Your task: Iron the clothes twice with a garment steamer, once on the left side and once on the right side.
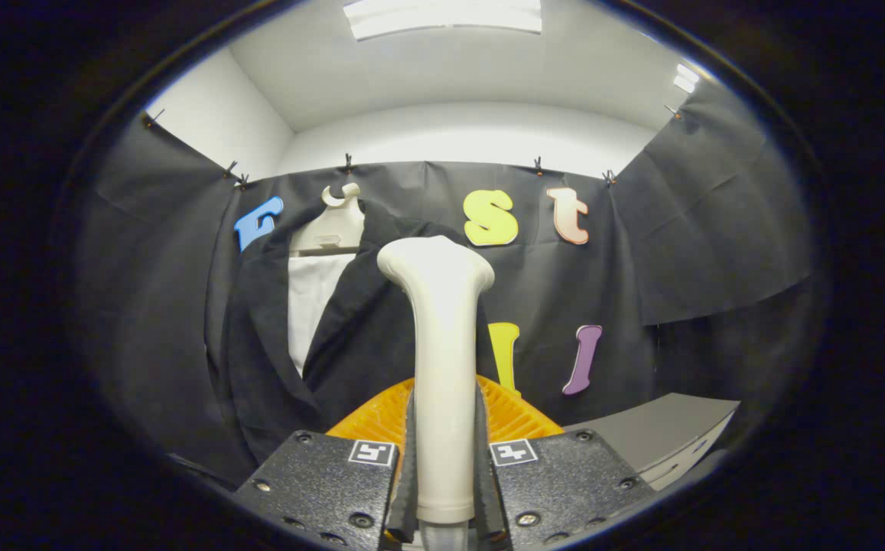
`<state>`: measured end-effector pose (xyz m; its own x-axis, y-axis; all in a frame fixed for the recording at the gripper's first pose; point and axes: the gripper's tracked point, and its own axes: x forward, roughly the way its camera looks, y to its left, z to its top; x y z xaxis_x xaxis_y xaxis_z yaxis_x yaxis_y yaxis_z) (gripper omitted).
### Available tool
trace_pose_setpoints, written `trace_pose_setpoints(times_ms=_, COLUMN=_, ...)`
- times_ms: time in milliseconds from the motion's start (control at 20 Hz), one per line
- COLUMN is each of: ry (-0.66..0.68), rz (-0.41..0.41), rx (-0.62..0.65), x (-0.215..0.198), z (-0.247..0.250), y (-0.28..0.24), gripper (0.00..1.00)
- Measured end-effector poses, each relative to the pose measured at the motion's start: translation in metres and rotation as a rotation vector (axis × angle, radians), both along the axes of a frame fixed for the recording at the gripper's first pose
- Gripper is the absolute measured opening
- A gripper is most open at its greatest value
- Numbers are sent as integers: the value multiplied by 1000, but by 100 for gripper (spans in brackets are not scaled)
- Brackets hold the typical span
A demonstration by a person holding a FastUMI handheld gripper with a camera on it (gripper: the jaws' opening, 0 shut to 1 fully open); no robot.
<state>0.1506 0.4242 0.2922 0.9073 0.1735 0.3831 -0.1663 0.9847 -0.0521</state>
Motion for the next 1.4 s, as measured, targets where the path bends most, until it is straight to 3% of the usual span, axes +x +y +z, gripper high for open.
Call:
trace_pose_setpoints(times_ms=150, ry=-73, rz=-40, rx=-31, x=7, z=24, y=8, gripper=32)
trace_pose_setpoints(times_ms=350, ry=-57, rz=-60, rx=-62, x=25, z=30, y=26, gripper=32)
trace_pose_setpoints(times_ms=1400, ry=238, rz=-149, rx=-117, x=14, z=-124, y=14, gripper=32)
